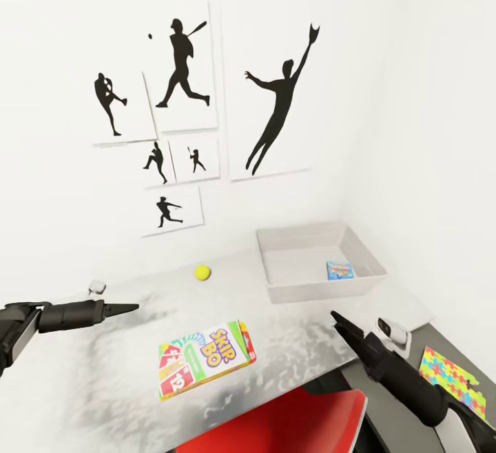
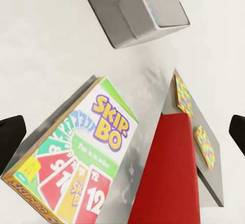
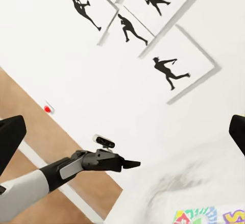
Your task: Put all the toys in the child's room - the three board games (two on the bed and one on the table), the two jigsaw puzzles on the table, and the tennis ball on the table - inside the toy box on the table in the child's room.
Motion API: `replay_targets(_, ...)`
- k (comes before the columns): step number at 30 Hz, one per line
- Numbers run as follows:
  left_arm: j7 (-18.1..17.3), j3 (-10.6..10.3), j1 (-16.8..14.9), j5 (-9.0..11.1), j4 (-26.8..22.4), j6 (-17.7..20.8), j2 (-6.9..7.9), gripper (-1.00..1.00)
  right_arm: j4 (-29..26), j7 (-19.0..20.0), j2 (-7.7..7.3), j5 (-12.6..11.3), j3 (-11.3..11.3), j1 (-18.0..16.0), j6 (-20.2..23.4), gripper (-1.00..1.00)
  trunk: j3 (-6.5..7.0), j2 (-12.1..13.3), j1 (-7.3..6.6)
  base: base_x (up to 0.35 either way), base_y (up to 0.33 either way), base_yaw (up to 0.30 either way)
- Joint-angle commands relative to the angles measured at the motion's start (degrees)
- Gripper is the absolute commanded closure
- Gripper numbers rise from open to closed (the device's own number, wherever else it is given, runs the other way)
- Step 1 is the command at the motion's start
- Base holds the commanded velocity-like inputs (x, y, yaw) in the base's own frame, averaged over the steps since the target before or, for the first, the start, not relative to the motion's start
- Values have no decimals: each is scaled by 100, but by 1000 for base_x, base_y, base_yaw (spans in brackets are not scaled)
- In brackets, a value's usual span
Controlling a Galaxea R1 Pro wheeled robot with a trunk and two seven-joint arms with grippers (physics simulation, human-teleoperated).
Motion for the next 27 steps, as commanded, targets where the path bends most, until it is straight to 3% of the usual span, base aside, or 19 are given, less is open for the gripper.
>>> replay_targets(1, -12, -11, -4, 18, 0, 61, -2, -100, -2, 54, -2, -30, -43, 3, 42, -100, -2, -11, 4, -2, 0, 0)
replay_targets(8, 3, -7, -8, 14, 0, 62, 7, -100, -3, 279, -3, -20, -267, 60, 10, -100, 64, -11, 4, 0, 0, 0)
replay_targets(20, 7, -6, -8, 18, 0, 63, 13, -100, -5, 326, -5, -18, -309, 90, 1, -100, 178, -11, 4, -4, 0, 0)
replay_targets(27, 3, -1, -6, 18, 0, 63, 11, -100, -5, 328, -2, -13, -310, 91, -9, -100, 245, -11, 4, -158, 0, 0)
